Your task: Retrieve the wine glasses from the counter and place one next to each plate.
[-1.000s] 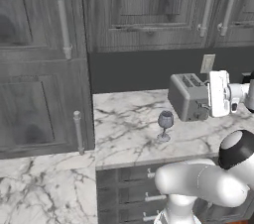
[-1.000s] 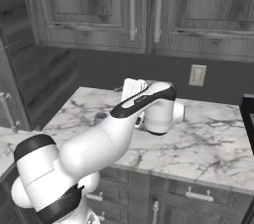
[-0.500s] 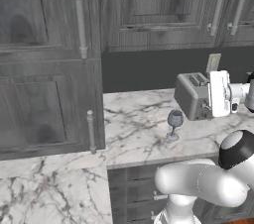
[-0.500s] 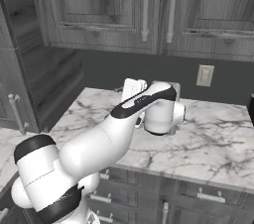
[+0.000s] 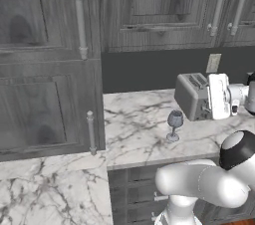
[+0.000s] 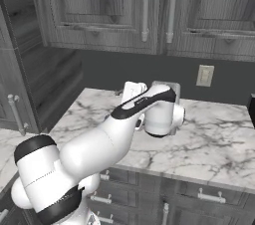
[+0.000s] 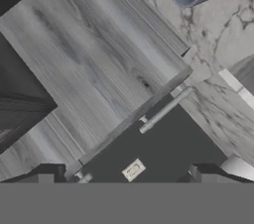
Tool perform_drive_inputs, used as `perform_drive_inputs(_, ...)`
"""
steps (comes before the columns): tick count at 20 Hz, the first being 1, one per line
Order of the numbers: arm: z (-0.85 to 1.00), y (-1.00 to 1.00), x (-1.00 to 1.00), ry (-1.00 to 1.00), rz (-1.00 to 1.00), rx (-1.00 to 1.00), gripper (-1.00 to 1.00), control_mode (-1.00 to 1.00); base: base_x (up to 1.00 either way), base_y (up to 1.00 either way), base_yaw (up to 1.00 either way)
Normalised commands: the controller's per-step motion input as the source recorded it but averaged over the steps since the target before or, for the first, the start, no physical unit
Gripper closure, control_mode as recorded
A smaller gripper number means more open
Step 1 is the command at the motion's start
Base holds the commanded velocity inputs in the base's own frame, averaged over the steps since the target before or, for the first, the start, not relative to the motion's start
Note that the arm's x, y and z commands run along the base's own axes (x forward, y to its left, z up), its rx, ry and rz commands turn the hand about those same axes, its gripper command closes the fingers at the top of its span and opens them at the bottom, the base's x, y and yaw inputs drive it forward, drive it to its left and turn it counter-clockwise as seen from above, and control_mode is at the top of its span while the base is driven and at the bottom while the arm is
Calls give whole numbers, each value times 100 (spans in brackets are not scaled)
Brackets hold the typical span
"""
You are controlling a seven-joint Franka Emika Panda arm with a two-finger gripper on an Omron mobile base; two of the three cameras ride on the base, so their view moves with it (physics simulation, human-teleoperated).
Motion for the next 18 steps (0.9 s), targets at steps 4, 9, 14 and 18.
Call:
perform_drive_inputs(4, -34, 3, -1, 0, 0, -7, -100, -100, 0, 0, 0)
perform_drive_inputs(9, -39, -2, 0, 4, -1, -7, -100, -100, 0, 0, 0)
perform_drive_inputs(14, -44, -4, 12, 23, -3, -1, -100, -100, 0, 0, 0)
perform_drive_inputs(18, -36, -4, 14, 28, -4, 0, -100, -100, 0, 0, 0)
